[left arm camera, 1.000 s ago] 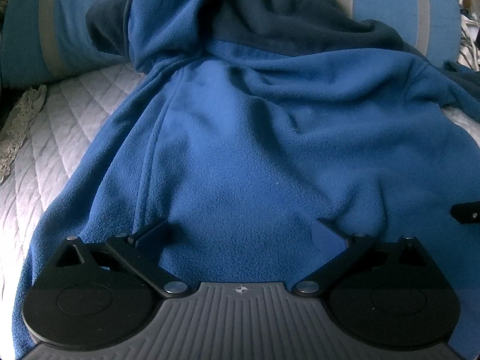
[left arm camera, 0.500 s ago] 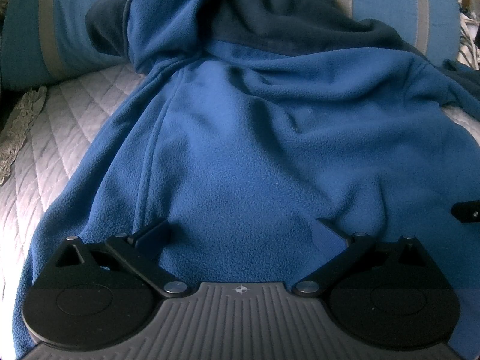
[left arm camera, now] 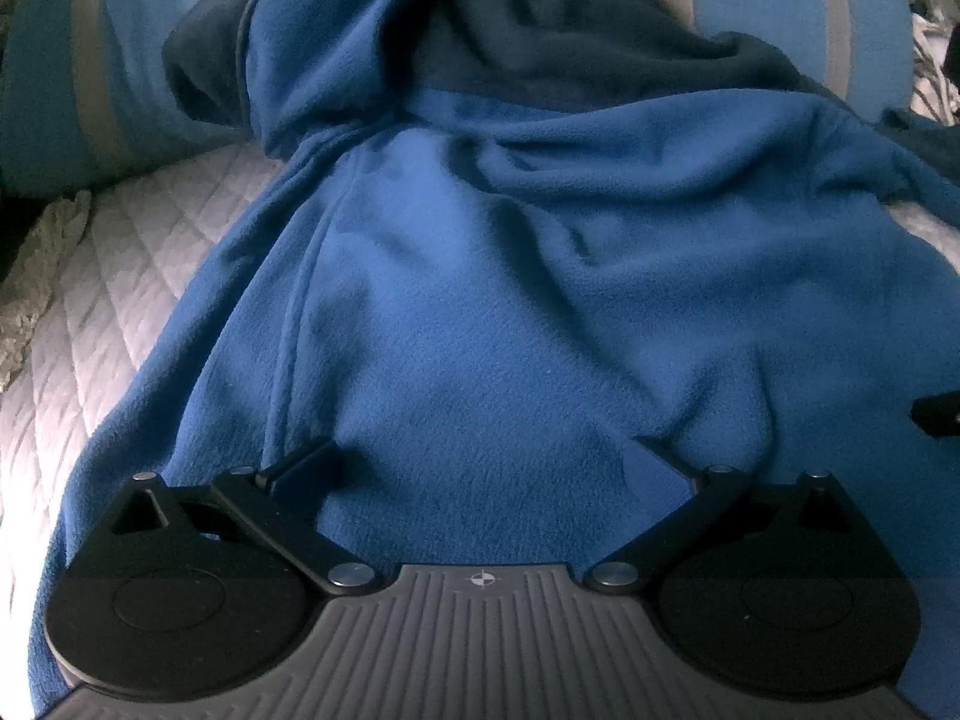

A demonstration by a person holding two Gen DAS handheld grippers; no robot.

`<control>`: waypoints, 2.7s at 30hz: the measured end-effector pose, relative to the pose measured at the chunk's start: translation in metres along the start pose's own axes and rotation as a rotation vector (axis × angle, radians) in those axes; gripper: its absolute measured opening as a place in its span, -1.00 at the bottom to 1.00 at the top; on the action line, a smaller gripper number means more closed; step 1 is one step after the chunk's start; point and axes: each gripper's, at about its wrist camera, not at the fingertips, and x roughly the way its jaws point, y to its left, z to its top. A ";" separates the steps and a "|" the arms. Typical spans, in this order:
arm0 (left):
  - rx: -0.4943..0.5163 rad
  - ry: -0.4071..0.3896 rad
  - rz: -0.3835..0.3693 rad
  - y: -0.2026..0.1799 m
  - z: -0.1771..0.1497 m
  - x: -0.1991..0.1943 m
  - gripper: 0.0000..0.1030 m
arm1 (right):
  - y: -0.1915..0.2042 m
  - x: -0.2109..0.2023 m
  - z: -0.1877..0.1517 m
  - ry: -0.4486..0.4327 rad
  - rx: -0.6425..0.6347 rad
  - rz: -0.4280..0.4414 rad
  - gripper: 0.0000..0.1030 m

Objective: Fold clothes

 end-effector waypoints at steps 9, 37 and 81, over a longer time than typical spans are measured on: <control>0.126 -0.027 0.063 -0.017 -0.001 -0.011 1.00 | 0.007 -0.023 0.003 -0.015 0.029 0.091 1.00; -0.056 -0.165 -0.155 0.207 -0.005 0.014 0.56 | -0.124 -0.021 0.003 -0.350 0.241 0.135 0.96; -0.078 -0.131 -0.293 0.203 0.001 0.035 -0.67 | -0.116 -0.005 -0.015 -0.174 0.046 -0.025 -0.02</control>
